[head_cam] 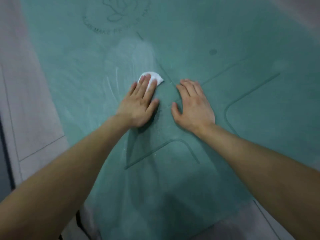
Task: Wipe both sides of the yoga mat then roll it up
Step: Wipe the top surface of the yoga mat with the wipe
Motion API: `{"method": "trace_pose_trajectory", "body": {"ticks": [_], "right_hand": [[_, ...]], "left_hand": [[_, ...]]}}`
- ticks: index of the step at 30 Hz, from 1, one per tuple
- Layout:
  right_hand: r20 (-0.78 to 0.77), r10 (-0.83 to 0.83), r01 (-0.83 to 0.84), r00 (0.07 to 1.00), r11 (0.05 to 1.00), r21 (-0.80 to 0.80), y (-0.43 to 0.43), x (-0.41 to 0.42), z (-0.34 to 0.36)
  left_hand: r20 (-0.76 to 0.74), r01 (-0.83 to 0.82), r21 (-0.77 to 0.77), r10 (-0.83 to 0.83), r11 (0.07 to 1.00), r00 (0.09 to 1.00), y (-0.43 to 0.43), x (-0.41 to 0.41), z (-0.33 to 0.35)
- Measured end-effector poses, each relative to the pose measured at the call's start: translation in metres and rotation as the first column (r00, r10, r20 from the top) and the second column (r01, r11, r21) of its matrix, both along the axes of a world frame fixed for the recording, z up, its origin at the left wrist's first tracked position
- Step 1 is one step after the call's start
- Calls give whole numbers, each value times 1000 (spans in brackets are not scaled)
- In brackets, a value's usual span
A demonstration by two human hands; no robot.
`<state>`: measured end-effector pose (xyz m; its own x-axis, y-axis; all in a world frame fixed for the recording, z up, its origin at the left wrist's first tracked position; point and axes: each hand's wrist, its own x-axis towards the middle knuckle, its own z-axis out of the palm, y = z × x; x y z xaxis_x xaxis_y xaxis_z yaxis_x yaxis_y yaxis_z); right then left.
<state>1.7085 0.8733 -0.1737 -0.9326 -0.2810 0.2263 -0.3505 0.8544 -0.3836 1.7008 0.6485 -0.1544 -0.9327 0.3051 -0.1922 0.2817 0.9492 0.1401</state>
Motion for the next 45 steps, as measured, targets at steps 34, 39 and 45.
{"method": "trace_pose_trajectory", "body": {"ticks": [34, 39, 45], "right_hand": [[108, -155, 128, 982, 966, 226, -91, 60, -11], [161, -121, 71, 980, 956, 285, -90, 57, -11], [294, 265, -356, 918, 878, 321, -80, 68, 0]], "left_hand": [[-220, -607, 139, 622, 782, 751, -48, 266, -29], [-196, -615, 148, 632, 775, 749, -47, 265, -26], [-154, -623, 133, 637, 771, 755, -46, 265, -22]]}}
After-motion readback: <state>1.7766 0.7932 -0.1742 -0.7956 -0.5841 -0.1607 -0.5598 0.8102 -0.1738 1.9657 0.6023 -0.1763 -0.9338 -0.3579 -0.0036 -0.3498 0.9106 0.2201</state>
